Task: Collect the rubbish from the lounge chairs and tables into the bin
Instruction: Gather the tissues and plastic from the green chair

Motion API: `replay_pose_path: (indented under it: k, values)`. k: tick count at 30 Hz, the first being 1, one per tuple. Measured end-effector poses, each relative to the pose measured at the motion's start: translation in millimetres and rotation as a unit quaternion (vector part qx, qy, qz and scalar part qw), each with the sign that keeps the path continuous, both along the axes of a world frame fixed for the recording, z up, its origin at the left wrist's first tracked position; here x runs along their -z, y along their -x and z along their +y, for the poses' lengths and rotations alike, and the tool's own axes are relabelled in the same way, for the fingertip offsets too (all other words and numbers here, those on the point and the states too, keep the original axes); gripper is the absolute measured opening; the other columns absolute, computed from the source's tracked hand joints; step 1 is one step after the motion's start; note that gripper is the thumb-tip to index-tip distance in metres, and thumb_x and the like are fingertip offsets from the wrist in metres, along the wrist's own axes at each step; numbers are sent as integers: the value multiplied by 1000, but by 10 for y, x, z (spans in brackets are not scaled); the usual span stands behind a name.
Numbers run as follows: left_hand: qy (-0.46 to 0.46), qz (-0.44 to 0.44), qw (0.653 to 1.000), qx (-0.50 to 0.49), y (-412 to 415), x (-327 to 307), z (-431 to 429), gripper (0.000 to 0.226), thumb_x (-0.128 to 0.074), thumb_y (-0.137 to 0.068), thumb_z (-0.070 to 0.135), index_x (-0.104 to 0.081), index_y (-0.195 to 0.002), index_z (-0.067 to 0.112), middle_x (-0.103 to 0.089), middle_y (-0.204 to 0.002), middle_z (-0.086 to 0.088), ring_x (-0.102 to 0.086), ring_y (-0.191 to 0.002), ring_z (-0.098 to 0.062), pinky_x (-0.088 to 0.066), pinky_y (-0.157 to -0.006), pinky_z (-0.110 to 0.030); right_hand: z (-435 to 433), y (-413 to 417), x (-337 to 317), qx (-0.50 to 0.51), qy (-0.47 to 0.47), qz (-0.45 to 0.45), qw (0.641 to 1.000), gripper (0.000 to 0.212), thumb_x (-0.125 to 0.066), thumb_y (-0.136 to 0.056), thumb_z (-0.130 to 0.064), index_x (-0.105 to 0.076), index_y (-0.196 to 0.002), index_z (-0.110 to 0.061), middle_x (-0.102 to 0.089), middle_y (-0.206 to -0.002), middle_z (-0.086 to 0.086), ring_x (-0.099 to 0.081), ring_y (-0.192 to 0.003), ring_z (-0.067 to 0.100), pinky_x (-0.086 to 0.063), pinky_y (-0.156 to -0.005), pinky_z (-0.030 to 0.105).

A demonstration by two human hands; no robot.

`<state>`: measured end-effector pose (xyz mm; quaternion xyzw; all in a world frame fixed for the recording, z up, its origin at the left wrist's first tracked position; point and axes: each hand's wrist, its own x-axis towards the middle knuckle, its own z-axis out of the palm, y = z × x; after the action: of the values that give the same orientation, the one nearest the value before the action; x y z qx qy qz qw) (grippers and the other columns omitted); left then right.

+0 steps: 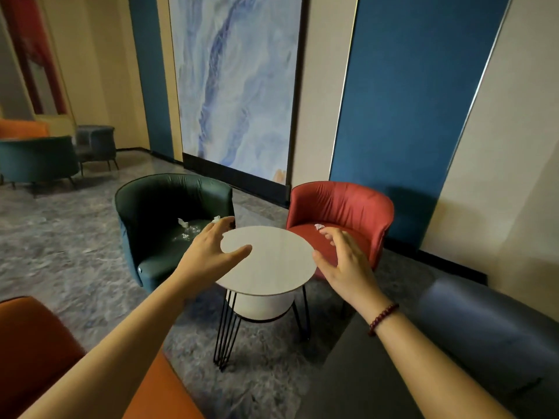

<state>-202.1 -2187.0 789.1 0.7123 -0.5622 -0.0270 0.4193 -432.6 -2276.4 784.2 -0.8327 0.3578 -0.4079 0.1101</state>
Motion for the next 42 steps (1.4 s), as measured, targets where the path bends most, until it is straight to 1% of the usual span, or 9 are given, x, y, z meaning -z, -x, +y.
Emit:
replay_pose_path:
  k: [6, 8, 11, 16, 18, 21, 28, 34, 42]
  values:
    - [0, -12, 999, -36, -746, -231, -1223, 67, -67, -78, 38, -39, -136, 22, -49, -131, -7, -50, -115, -21, -39, -90, -30, -1441, -765, -174, -22, 12, -24, 999, 35, -63, -82, -20, -53, -114, -11, -58, -107, 9, -54, -100, 24, -46, -88, 44]
    - [-9, -12, 999, -44, -975, -259, -1508, 68, -68, -78, 37, -39, -136, 21, -49, -131, -8, -50, -117, -21, -40, -94, -31, -1847, -1035, -157, -35, 10, -30, 999, 35, -64, -81, -18, -54, -113, -9, -59, -106, 11, -55, -98, 26, -47, -88, 45]
    - [-21, -9, 997, -73, -1382, -269, -1860, 69, -69, -77, 36, -38, -137, 21, -48, -132, -9, -49, -119, -23, -40, -97, -33, -2392, -1528, -135, -60, 9, -31, 998, 34, -65, -80, -20, -54, -111, -10, -60, -105, 11, -57, -98, 28, -44, -85, 35]
    - [-19, -10, 989, -147, -2052, -232, -2301, 68, -68, -78, 34, -37, -137, 19, -48, -131, -9, -48, -119, -23, -39, -97, -32, -3093, -2533, -101, -150, 2, -17, 989, 35, -61, -83, -24, -52, -114, -11, -58, -114, 11, -54, -107, 27, -42, -91, 39]
    - [-28, -5, 985, -171, -2319, -231, -2447, 68, -67, -79, 34, -37, -138, 20, -47, -134, -8, -47, -121, -22, -39, -97, -32, -3330, -2937, -112, -181, -7, -6, 983, 35, -59, -85, -26, -50, -117, -14, -57, -117, 8, -51, -108, 23, -39, -90, 33]
    - [-43, -11, 977, -208, -2754, -258, -2615, 67, -66, -80, 34, -36, -139, 21, -45, -136, -7, -45, -123, -21, -37, -96, -29, -3614, -3499, -130, -220, -18, -5, 975, 37, -58, -86, -29, -49, -119, -16, -55, -118, 5, -52, -105, 20, -38, -89, 29]
    - [-63, -3, 963, -262, -3549, -84, -2781, 69, -67, -79, 36, -37, -138, 19, -47, -134, -8, -47, -121, -22, -40, -100, -37, -4018, -4587, 98, -286, -22, 18, 958, 37, -57, -86, -29, -48, -120, -16, -54, -119, 7, -50, -108, 22, -45, -89, 38]
    - [-63, 17, 950, -305, -4197, 120, -2708, 65, -68, -78, 35, -40, -136, 22, -48, -134, -7, -48, -119, -22, -42, -99, -37, -4018, -5550, 296, -346, -16, 43, 937, 39, -54, -87, -34, -46, -121, -17, -53, -121, 5, -50, -108, 22, -45, -86, 37]
    - [-64, 4, 950, -305, -5702, 41, -3166, 69, -65, -79, 39, -35, -138, 23, -45, -135, -7, -46, -121, -22, -39, -99, -35, -4502, -6944, 228, -325, -10, 35, 945, 39, -54, -87, -33, -47, -121, -16, -53, -120, 5, -50, -108, 22, -44, -88, 37]
